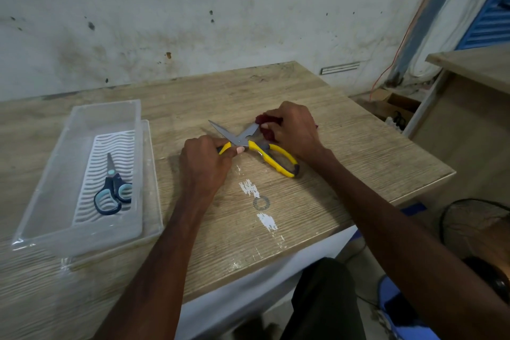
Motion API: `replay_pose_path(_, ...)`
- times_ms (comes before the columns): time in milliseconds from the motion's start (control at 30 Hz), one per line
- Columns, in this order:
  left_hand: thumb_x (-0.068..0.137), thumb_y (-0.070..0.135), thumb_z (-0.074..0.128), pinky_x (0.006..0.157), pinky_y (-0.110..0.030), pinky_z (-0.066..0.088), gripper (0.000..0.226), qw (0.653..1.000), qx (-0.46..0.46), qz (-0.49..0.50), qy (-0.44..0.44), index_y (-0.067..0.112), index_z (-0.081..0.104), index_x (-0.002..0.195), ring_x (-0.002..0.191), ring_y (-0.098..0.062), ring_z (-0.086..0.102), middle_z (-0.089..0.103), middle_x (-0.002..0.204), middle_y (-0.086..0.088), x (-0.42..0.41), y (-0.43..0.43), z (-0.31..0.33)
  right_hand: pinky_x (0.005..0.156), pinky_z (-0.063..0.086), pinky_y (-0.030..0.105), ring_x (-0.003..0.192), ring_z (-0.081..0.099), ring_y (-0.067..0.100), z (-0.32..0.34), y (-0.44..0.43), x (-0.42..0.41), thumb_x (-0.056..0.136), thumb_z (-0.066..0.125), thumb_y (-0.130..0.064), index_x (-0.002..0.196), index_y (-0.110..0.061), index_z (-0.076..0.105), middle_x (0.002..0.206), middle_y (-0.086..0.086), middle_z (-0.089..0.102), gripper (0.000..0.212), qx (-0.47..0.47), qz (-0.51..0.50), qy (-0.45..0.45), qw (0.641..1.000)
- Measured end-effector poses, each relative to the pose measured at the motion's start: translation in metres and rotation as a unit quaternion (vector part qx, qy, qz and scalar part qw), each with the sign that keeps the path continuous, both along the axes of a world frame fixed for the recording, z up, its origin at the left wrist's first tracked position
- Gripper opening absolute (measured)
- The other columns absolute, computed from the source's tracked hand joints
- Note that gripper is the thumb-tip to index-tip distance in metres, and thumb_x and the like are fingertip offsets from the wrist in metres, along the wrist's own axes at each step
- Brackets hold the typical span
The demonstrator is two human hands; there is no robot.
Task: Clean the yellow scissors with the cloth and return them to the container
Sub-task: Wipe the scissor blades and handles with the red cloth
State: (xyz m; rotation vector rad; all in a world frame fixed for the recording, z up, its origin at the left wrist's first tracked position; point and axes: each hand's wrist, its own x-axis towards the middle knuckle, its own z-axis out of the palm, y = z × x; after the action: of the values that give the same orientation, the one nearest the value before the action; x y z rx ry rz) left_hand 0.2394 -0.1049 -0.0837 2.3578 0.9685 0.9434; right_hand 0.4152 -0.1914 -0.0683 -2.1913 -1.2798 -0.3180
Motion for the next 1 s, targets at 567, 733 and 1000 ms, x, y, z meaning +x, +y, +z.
replay_pose_path(567, 0.085, 0.025, 0.068, 0.065, -0.033, 0.047, 0.017, 1.000, 0.003, 0.010, 0.004, 0.017, 0.080, 0.093, 0.078, -0.031, 0.068, 0.075, 0.083, -0.014, 0.000, 0.001, 0.002, 0.067, 0.045, 0.037, 0.074, 0.054, 0.020, 0.004, 0.005, -0.038, 0.077, 0.064, -0.006, 0.094, -0.018, 0.073, 0.080, -0.003, 0.071, 0.023, -0.054, 0.217, -0.099, 0.970)
replay_pose_path(733, 0.085, 0.029, 0.065, 0.065, -0.031, 0.038, 0.021, 0.999, 0.014, 0.010, 0.042, 0.016, 0.079, 0.092, 0.082, -0.034, 0.066, 0.073, 0.084, -0.016, -0.002, 0.005, 0.000, 0.062, 0.046, 0.035, 0.076, 0.051, 0.021, 0.009, 0.025, -0.048, 0.071, 0.069, -0.007, 0.088, -0.015, 0.075, 0.074, 0.000, 0.071, 0.020, -0.051, 0.190, -0.069, 0.978)
replay_pose_path(1000, 0.085, 0.027, 0.070, 0.051, -0.022, 0.037, 0.015, 0.999, -0.036, 0.034, 0.017, 0.018, 0.080, 0.091, 0.056, -0.015, 0.058, 0.074, 0.072, -0.006, -0.001, -0.001, 0.006, 0.060, 0.035, 0.031, 0.079, 0.050, 0.024, 0.015, 0.016, -0.048, 0.084, 0.055, -0.011, 0.101, -0.016, 0.071, 0.083, 0.009, 0.060, 0.024, -0.130, 0.191, -0.123, 0.965)
